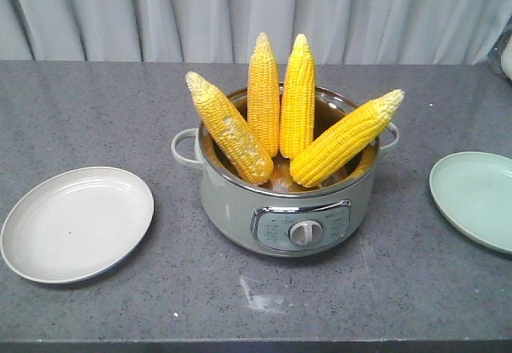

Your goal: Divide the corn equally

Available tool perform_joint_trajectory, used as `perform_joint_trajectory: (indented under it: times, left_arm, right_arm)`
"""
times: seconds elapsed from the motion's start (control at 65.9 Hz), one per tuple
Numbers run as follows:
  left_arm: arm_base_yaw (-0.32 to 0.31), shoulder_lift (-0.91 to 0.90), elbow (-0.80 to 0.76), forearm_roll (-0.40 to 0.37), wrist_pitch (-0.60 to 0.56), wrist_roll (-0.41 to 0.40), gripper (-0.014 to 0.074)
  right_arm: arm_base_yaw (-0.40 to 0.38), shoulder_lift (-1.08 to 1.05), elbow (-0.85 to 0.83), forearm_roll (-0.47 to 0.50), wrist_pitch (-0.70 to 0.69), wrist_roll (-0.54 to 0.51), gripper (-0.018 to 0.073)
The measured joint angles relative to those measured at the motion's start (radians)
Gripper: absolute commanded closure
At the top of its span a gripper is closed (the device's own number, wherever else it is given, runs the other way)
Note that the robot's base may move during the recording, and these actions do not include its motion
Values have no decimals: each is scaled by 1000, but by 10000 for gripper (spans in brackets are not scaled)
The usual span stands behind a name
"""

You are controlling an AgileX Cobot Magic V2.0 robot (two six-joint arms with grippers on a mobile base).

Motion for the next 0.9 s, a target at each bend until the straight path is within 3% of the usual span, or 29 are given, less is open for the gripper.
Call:
perform_joint_trajectory:
  times: [0.896]
  left_arm:
    - [0,0,0,0,0,0,603]
  right_arm:
    - [0,0,0,0,0,0,565]
